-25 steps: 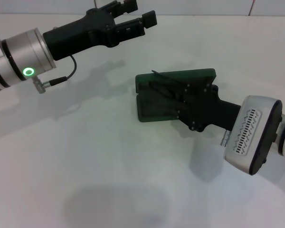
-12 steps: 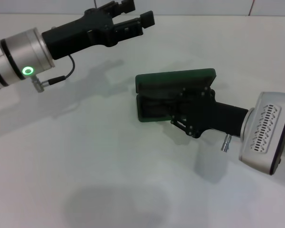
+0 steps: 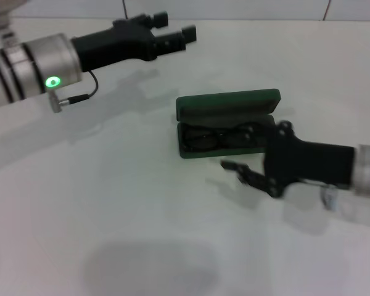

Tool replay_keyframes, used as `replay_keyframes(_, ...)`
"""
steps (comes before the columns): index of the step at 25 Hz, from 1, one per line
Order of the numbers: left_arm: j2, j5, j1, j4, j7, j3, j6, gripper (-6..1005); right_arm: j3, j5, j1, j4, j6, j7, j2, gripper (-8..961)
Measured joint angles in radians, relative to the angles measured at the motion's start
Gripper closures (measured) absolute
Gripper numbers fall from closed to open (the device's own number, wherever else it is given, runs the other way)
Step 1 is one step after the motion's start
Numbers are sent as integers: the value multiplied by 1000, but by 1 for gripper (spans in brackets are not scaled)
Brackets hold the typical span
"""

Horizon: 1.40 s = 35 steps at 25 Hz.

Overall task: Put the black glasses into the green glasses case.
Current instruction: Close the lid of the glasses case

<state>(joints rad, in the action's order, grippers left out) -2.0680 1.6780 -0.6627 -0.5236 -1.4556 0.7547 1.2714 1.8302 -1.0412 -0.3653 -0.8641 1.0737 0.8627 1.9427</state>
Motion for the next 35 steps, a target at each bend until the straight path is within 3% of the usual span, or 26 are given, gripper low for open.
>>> replay_keyframes(3, -7, 121, -65, 6, -73, 39, -117, 111, -156, -144, -59, 97, 272, 133, -14, 588)
replay_keyframes(5, -16, 162, -96, 7, -103, 99, -185, 111, -271, -221, -106, 189, 417, 170, -8, 587)
replay_keyframes(8, -20, 170, -125, 9, -143, 225, -277, 111, -370, -290, -147, 271, 510, 175, 8, 587)
replay_keyframes(12, -23, 164, -147, 11, -192, 378, -379, 111, -391, -334, -144, 279, 514, 177, 26, 540)
replay_keyframes(15, -26, 159, -149, 9, -197, 396, -391, 111, -393, -355, -143, 278, 507, 176, 36, 471)
replay_keyframes(21, -28, 137, -151, 10, -197, 410, -404, 111, -394, -376, -150, 280, 476, 176, 52, 470)
replay_keyframes(35, -30, 127, -125, -3, -157, 496, -342, 111, -396, -396, -152, 284, 428, 176, 55, 465)
